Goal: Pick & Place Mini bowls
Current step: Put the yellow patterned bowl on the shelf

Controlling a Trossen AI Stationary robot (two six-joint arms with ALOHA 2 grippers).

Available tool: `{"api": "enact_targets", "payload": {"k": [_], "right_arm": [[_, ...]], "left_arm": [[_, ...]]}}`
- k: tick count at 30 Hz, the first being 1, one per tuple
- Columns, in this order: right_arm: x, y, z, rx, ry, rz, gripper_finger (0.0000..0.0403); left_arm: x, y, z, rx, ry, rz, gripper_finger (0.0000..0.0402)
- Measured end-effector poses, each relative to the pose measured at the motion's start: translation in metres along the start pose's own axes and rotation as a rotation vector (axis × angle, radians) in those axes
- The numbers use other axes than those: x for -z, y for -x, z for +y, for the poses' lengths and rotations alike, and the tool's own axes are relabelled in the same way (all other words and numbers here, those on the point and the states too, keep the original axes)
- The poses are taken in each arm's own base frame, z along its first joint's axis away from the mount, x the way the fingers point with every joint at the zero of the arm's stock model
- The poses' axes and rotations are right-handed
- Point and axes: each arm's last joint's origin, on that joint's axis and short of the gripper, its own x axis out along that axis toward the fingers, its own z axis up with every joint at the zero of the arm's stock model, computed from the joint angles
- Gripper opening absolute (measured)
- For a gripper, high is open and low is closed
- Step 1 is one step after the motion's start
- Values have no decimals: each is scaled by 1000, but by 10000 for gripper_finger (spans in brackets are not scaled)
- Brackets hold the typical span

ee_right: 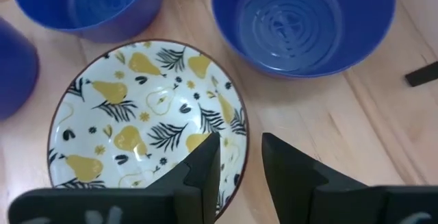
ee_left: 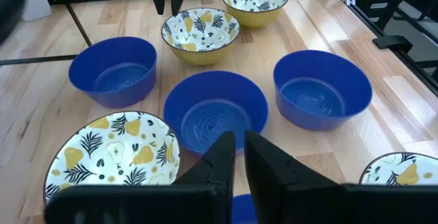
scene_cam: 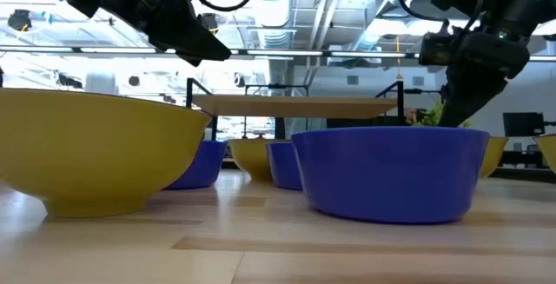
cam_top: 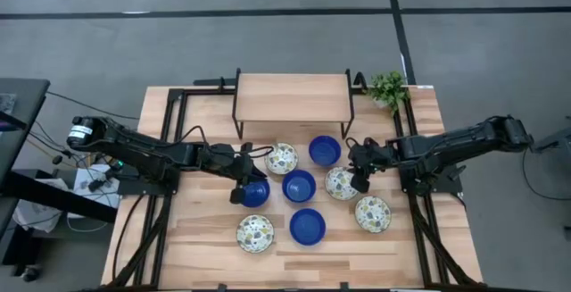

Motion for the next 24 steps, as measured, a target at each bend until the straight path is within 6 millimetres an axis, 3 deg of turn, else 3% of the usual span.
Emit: {"api": "enact_targets", "payload": {"k": [7,24], "right_arm": [[1,0,4,-11,67,2,98],[1,0,3,14,43,-8,98]], "left_arm": [[-1,0,0,-1,0,-7,33],[-1,0,0,-1,0,-15,33]]}}
